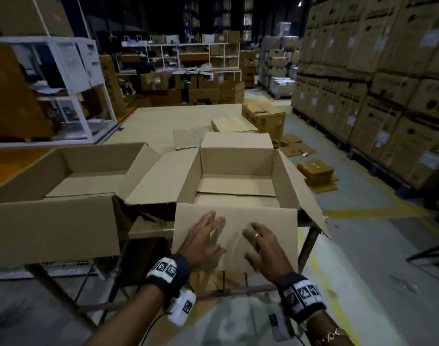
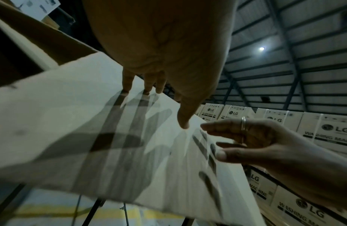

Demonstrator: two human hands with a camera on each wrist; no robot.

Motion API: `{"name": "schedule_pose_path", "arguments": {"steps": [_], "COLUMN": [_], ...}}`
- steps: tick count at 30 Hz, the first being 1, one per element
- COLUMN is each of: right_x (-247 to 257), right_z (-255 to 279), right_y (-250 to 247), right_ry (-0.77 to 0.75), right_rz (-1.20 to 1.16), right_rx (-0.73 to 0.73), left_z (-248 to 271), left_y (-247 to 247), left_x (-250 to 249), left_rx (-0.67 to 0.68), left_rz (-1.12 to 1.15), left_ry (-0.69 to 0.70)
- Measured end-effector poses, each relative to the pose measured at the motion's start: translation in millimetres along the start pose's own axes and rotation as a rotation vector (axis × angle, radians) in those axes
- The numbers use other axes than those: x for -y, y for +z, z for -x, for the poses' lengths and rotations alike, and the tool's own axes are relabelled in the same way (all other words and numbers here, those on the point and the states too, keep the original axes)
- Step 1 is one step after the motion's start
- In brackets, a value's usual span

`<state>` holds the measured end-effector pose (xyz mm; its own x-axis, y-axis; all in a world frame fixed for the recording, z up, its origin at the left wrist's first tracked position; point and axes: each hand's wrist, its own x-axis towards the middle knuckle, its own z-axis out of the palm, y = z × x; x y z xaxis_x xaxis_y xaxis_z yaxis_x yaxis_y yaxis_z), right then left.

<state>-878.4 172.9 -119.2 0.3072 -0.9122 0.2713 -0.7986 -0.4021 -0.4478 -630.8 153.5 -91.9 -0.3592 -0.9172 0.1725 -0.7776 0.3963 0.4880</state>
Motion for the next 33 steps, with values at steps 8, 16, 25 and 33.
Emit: {"name": "schedule_pose_path", "arguments": {"steps": [8, 16, 25, 33], "right_x": [2, 2, -12, -42], "right_z": [-79, -96, -97, -87], "right_y": [-25, -10, -5, -13], "right_ry": [0.03, 0.051, -0.051, -0.059], "right_rz": [0.023, -0.042, -0.057, 0.053], "right_rx": [-0.051, -0.172, -0.193, -0.219], "left_z": [-71, -91, -94, -85], "left_y": [-9, 23, 33, 2], "left_x": [-14, 3, 11, 49], "left_rx": [-0.085, -0.294, -0.322, -0.293], "left_rz": [0.082, 0.157, 0.085, -0.056], "left_ry": [-0.022, -0.008, 0.055, -0.012]}}
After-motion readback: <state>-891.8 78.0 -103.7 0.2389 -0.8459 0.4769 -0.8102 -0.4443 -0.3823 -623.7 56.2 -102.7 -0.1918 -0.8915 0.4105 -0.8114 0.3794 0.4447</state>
